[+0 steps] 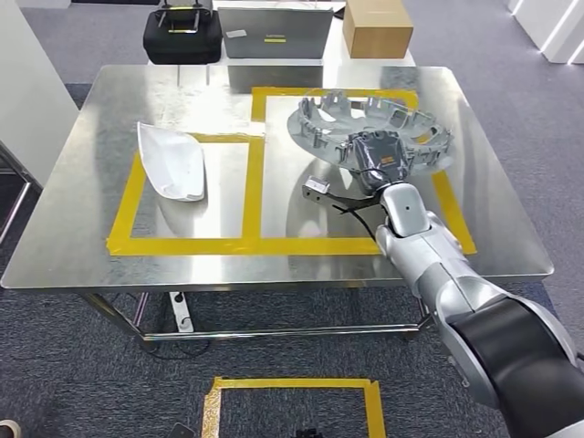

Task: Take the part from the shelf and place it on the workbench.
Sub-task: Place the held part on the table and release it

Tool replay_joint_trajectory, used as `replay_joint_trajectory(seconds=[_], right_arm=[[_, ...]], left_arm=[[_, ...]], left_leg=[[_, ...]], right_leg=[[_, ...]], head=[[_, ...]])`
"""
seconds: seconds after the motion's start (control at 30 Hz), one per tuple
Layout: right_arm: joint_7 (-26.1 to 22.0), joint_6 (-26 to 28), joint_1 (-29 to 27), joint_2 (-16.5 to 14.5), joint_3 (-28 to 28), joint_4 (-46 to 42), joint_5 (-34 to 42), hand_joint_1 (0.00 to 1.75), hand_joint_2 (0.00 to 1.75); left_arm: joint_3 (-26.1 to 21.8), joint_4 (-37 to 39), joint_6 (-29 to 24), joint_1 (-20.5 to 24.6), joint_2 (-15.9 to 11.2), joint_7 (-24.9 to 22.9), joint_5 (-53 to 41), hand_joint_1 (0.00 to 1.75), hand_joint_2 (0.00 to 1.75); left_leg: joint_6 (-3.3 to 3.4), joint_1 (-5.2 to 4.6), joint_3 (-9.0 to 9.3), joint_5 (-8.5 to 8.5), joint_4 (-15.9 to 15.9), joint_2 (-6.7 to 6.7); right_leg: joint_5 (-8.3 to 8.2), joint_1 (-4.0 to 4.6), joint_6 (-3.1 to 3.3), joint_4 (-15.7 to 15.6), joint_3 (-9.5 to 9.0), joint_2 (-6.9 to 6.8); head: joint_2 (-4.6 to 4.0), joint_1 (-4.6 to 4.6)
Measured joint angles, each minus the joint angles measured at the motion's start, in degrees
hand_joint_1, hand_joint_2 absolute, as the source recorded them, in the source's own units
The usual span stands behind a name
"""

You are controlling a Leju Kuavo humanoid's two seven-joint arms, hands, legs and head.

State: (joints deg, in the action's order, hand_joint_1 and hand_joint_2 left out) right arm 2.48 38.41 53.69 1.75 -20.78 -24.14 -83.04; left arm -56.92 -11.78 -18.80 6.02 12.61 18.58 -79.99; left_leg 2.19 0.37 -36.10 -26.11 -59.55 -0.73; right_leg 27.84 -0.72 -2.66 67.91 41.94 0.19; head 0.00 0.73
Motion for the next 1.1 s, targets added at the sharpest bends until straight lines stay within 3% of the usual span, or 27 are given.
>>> replay_joint_trajectory(seconds=[0.03, 0.1, 0.2, 0.27, 0.37, 0.4, 0.43, 0.47, 0.53, 0.6, 0.7, 0.77, 0.83, 0.9, 0.93, 0.97, 1.03, 1.1], right_arm=[[0.6, -0.3, 0.2, 0.1, 0.0, 0.4, -1.0, 1.75, 1.75], [2.6, -2.2, 0.8, 0.4, -0.6, 1.2, -3.9, 1.75, 1.75], [4.7, -6.7, 1.1, 1.4, -2.6, 2.4, -5.7, 1.75, 1.75], [4.6, -7.8, 0.9, 2.3, -3.4, 3.2, -5.1, 1.75, 1.75], [4.0, -7.6, 0.2, 3.8, -3.8, 4.1, -4.3, 1.75, 1.75], [3.8, -7.4, -0.2, 4.3, -3.9, 4.3, -4.1, 1.75, 1.75], [3.5, -6.9, -0.7, 4.7, -3.9, 4.5, -4.0, 1.75, 1.75], [3.1, -6.3, -1.2, 5.2, -4.0, 4.6, -3.8, 1.75, 1.75], [1.8, -4.5, -1.9, 5.9, -4.0, 4.8, -3.6, 0.87, 0.87], [0.4, -2.4, -2.4, 6.4, -4.0, 4.8, -3.8, 0.0, 0.0], [-1.5, -0.1, -3.6, 6.7, -4.0, 4.7, -3.9, 0.0, 0.0], [-3.3, 0.2, -4.7, 6.8, -4.0, 3.9, -3.2, 0.0, 0.0], [-5.8, 0.2, -6.2, 6.9, -3.4, 1.9, -1.7, 0.0, 0.0], [-8.0, 0.2, -8.3, 6.9, -2.3, -0.7, -0.3, 0.0, 0.0], [-8.6, 0.2, -9.2, 6.9, -1.8, -1.8, 0.1, 0.0, 0.0], [-9.0, 0.2, -9.9, 6.9, -1.4, -2.8, 0.4, 0.0, 0.0], [-9.3, 0.3, -10.5, 6.9, -0.8, -4.4, 0.6, 0.0, 0.0], [-9.5, 0.3, -10.7, 6.8, -0.4, -5.5, 0.6, 0.0, 0.0]], left_arm=[[0.0, 0.0, 0.0, 0.0, 0.0, 0.0, 0.1, 0.0, 1.75], [0.0, 0.0, 0.4, 0.2, 0.0, 0.1, 0.8, 0.0, 1.75], [-0.4, 0.0, 1.9, 0.4, 0.0, 0.7, 2.6, 0.0, 1.75], [-0.6, 0.0, 2.7, 0.4, -0.2, 1.9, 3.2, 0.0, 1.75], [-0.8, 0.0, 3.2, 0.4, -0.5, 2.9, 3.5, 0.0, 1.75], [-0.9, 0.0, 3.2, 0.4, -0.6, 3.0, 3.6, 0.0, 1.75], [-1.0, 0.0, 3.3, 0.4, -0.7, 3.0, 3.7, 0.0, 1.75], [-1.0, 0.0, 3.4, 0.5, -0.7, 3.1, 3.7, 0.0, 1.75], [-1.1, 0.0, 3.5, 0.6, -0.9, 3.1, 4.1, 0.0, 1.75], [-1.4, 0.0, 3.8, 0.9, -1.1, 3.1, 5.0, 0.0, 1.75], [-1.8, 0.0, 5.0, 1.4, -1.1, 3.2, 6.0, 0.0, 1.75], [-2.0, 0.0, 6.1, 1.7, -1.0, 3.4, 6.3, 0.0, 0.87], [-2.1, 0.0, 6.4, 2.1, -1.0, 3.8, 6.6, 0.0, 0.0], [-2.1, 0.0, 6.2, 2.2, -0.9, 4.0, 6.8, 0.0, 0.0], [-2.1, 0.0, 6.0, 2.2, -0.9, 4.0, 6.8, 0.0, 0.0], [-2.1, 0.0, 5.9, 2.2, -0.8, 4.0, 6.8, 0.0, 0.0], [-2.2, 0.0, 5.9, 2.3, -0.8, 4.0, 6.9, 0.0, 0.0], [-2.2, 0.0, 5.8, 2.3, -0.8, 4.0, 6.9, 0.0, 0.0]], left_leg=[[-0.15, -0.13, 0.09, -0.19, 0.0, 0.0], [-0.57, -0.31, 0.05, -0.38, -0.1, 0.03], [-1.35, -0.31, -0.08, -0.44, -0.2, 0.0], [-2.0, -0.24, -1.08, -1.92, -2.3, 0.07], [-2.71, 0.09, -5.67, -6.26, -12.1, 0.21], [-2.8, 0.17, -6.84, -6.74, -14.6, 0.21], [-2.81, 0.21, -7.14, -6.15, -15.1, 0.22], [-2.73, 0.22, -6.46, -4.58, -13.5, 0.22], [-2.29, 0.18, -3.27, -0.71, -6.6, 0.22], [-1.77, 0.0, -0.89, 0.58, -1.5, 0.19], [-1.05, -0.1, -0.26, 0.11, 0.0, 0.2], [-0.43, 0.11, 0.16, 0.39, 0.6, 0.24], [-0.06, 0.21, 0.37, 0.5, 0.8, 0.26], [0.07, 0.22, 0.42, 0.46, 0.8, 0.21], [0.07, 0.24, 0.44, 0.43, 0.8, 0.18], [0.0, 0.27, 0.47, 0.38, 0.7, 0.15], [-0.4, 0.37, 0.52, 0.12, 0.5, 0.12], [-1.08, 0.22, 0.37, -0.18, 0.1, 0.09]], right_leg=[[-1.67, 0.12, 0.22, -3.6, -1.81, -0.01], [-2.83, 0.36, 0.53, -8.5, -4.28, -0.05], [-2.36, 0.39, 0.95, -9.4, -4.95, -0.25], [-2.37, 0.12, 1.41, -9.7, -5.28, -0.46], [-2.19, 0.03, 1.95, -9.8, -5.55, -0.54], [-2.11, 0.03, 2.0, -9.7, -5.67, -0.47], [-2.02, 0.03, 2.01, -9.7, -5.82, -0.36], [-1.9, 0.03, 1.97, -9.7, -6.04, -0.22], [-1.61, 0.06, 1.75, -9.6, -6.43, 0.04], [-1.44, 0.2, 1.32, -9.4, -6.37, 0.26], [-1.47, 0.15, 0.42, -9.5, -6.05, 0.34], [-0.23, 0.04, -0.15, -8.0, -5.28, 0.25], [2.9, -0.04, -0.53, -2.1, -2.58, 0.16], [5.33, -0.15, -0.86, 4.9, 0.78, 0.14], [5.17, -0.26, -1.01, 6.1, 1.54, 0.12], [3.94, -0.41, -1.13, 5.1, 1.21, 0.09], [0.31, -0.75, -1.39, -1.9, -1.98, -0.07], [-1.33, -0.76, -1.21, -7.8, -5.14, -0.11]], head=[[0.0, -0.01], [0.0, -0.1], [0.0, -0.12], [0.0, -0.21], [0.0, -0.34], [0.0, -0.34], [0.0, -0.34], [0.0, -0.35], [0.0, -0.34], [0.0, -0.31], [0.0, -0.22], [0.0, -0.11], [0.0, 0.02], [0.0, 0.13], [0.0, 0.16], [0.0, 0.19], [0.0, 0.18], [0.0, 0.21]])
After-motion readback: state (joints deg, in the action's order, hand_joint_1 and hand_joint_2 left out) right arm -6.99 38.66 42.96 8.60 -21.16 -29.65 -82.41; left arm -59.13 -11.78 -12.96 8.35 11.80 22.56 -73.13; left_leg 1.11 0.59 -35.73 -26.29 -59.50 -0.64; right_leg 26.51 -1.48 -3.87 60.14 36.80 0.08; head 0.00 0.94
